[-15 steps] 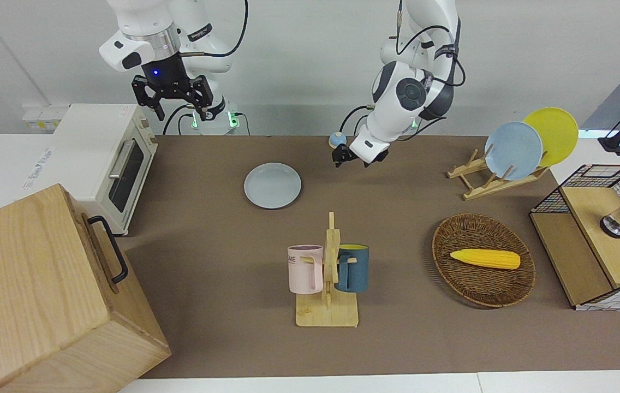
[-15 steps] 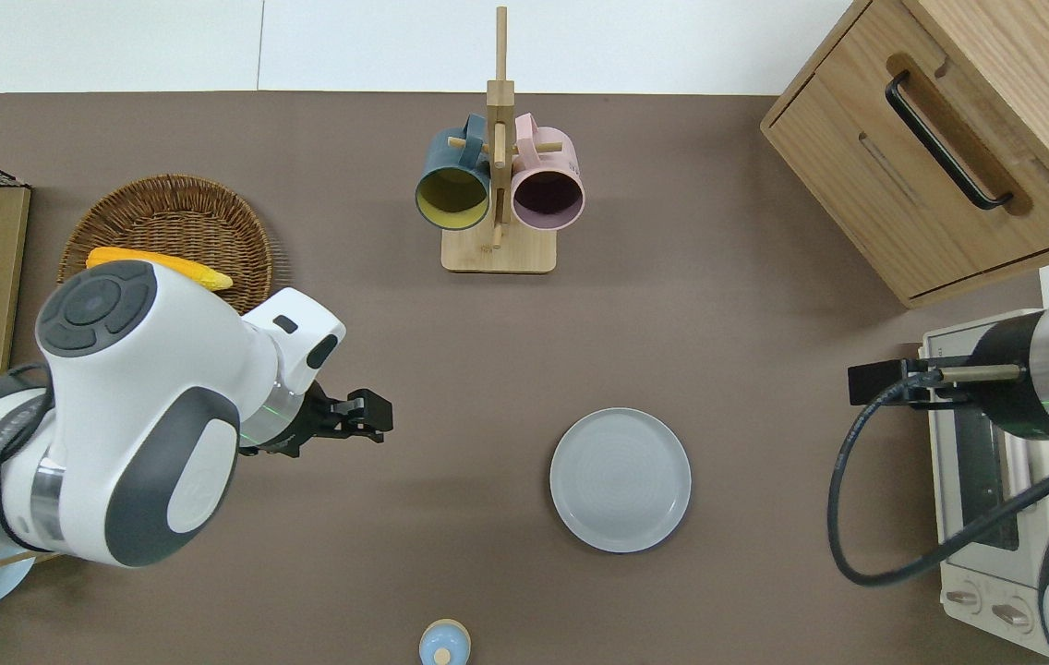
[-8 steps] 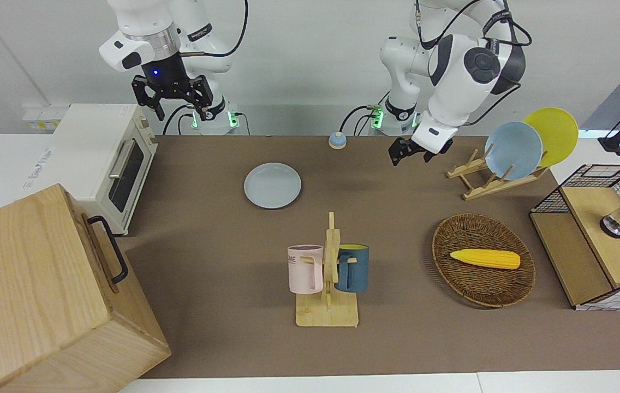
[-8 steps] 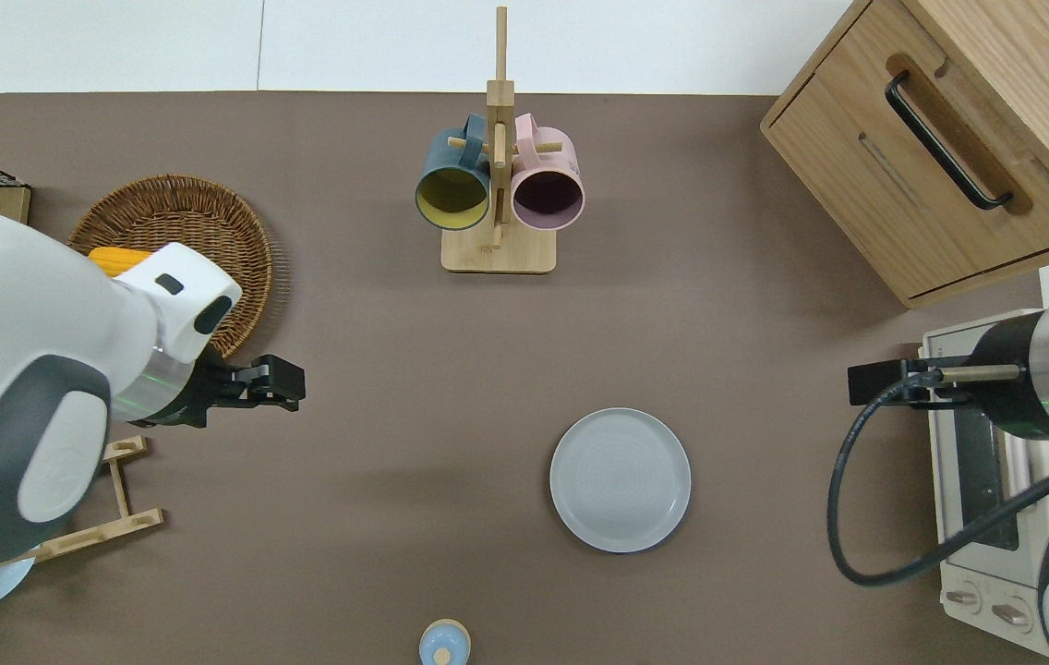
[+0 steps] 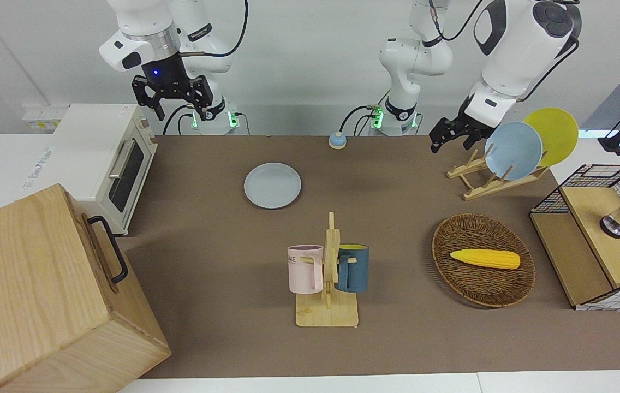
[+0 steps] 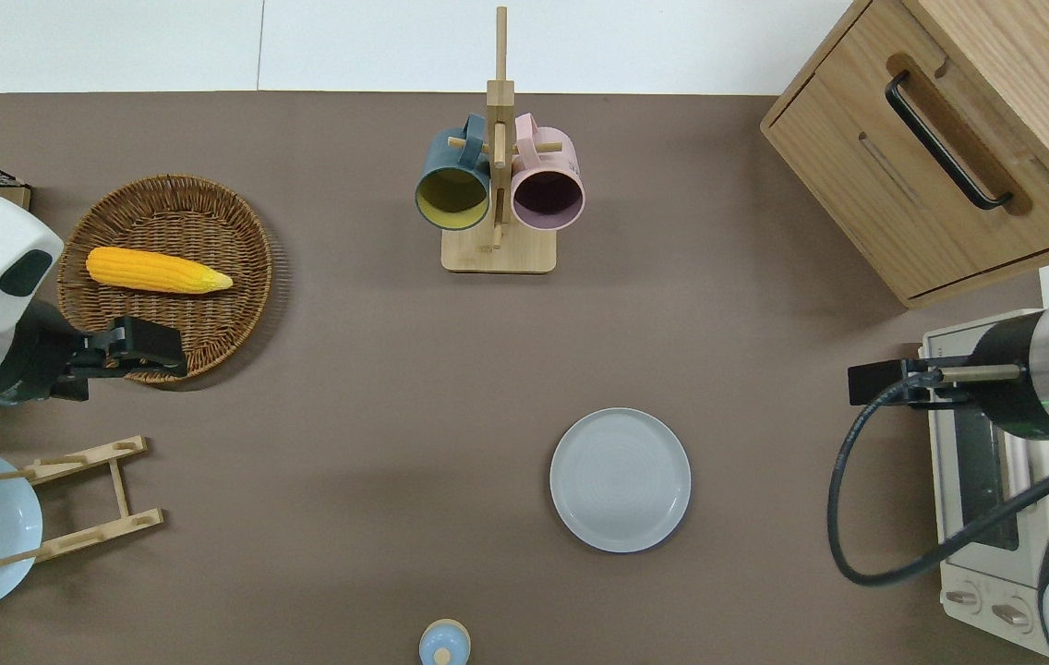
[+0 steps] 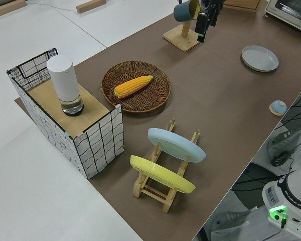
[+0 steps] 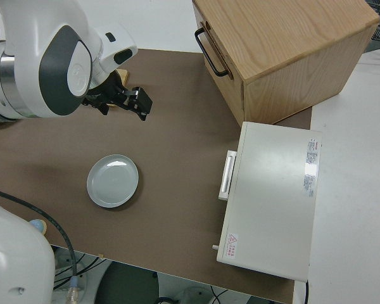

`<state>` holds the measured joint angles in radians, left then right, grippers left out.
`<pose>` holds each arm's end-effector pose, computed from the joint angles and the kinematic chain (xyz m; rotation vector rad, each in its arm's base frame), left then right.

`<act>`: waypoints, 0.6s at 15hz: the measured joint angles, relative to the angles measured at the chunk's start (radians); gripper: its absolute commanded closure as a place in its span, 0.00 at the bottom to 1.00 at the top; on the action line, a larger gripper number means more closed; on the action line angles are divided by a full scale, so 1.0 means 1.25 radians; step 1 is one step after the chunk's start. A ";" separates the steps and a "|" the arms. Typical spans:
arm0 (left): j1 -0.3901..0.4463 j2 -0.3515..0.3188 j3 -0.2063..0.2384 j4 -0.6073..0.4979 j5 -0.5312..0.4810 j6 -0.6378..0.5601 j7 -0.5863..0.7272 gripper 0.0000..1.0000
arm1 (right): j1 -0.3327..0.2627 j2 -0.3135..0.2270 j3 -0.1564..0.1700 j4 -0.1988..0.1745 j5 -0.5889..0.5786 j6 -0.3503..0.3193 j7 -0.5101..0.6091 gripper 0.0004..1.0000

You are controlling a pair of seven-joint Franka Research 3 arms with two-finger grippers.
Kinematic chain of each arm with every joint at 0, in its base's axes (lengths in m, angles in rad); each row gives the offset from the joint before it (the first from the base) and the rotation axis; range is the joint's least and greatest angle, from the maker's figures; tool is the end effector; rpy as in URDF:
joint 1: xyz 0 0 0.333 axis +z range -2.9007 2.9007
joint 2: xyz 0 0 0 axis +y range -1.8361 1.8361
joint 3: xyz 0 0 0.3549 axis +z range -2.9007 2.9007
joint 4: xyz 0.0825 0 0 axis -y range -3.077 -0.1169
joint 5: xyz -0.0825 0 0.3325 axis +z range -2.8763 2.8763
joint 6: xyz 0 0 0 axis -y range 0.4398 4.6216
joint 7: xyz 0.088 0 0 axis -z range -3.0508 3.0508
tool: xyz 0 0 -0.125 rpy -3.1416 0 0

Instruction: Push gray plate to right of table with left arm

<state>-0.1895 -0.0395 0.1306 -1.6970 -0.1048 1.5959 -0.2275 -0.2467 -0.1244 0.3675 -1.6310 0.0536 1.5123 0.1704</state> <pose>0.4856 -0.0401 0.6147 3.0280 0.2644 -0.1171 0.4501 0.0756 0.6704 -3.1322 0.0770 0.0060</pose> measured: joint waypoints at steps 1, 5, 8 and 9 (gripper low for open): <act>0.037 -0.001 -0.035 0.005 0.000 0.000 0.001 0.01 | 0.000 0.000 0.000 0.000 0.000 0.000 0.000 0.00; 0.148 -0.002 -0.178 0.012 0.053 -0.001 0.001 0.01 | 0.000 0.000 0.000 0.000 0.000 0.000 0.000 0.00; 0.154 -0.002 -0.184 0.013 0.065 -0.001 0.000 0.01 | 0.000 0.000 0.000 0.000 0.000 0.000 0.000 0.00; 0.158 -0.002 -0.184 0.013 0.065 -0.001 0.000 0.01 | 0.000 0.000 0.000 0.000 0.000 0.000 0.000 0.00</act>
<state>0.0080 -0.0422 -0.0989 -1.6810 -0.0240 1.5946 -0.2272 -0.2467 -0.1244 0.3675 -1.6310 0.0535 1.5123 0.1704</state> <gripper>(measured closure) 0.004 0.004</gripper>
